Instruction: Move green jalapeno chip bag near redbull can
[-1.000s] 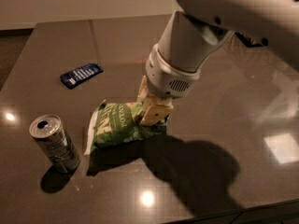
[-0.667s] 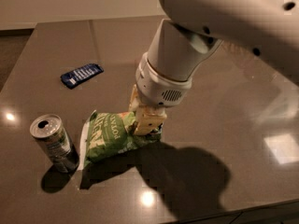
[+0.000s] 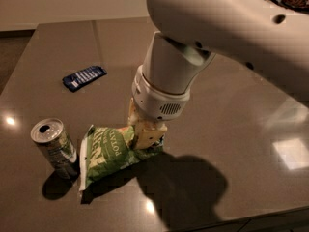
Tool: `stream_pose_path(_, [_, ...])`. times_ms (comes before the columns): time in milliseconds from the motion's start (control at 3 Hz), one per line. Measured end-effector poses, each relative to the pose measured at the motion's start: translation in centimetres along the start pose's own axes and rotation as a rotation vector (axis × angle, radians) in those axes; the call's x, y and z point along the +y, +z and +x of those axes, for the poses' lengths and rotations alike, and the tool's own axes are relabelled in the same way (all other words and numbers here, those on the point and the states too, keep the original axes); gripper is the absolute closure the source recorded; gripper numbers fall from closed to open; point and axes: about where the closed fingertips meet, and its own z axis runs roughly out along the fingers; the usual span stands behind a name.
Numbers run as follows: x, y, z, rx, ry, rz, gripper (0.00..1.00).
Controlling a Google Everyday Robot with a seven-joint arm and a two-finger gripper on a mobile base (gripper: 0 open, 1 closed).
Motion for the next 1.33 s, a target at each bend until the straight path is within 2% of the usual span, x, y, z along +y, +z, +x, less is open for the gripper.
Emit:
stream_pose_path(667, [0.03,-0.19,-0.28,0.001,-0.005,0.007,0.18])
stream_pose_path(1000, [0.05,-0.26,-0.42,0.002,-0.007,0.01,0.0])
stream_pose_path(1333, [0.05,-0.27,-0.44,0.002,-0.008,0.011,0.0])
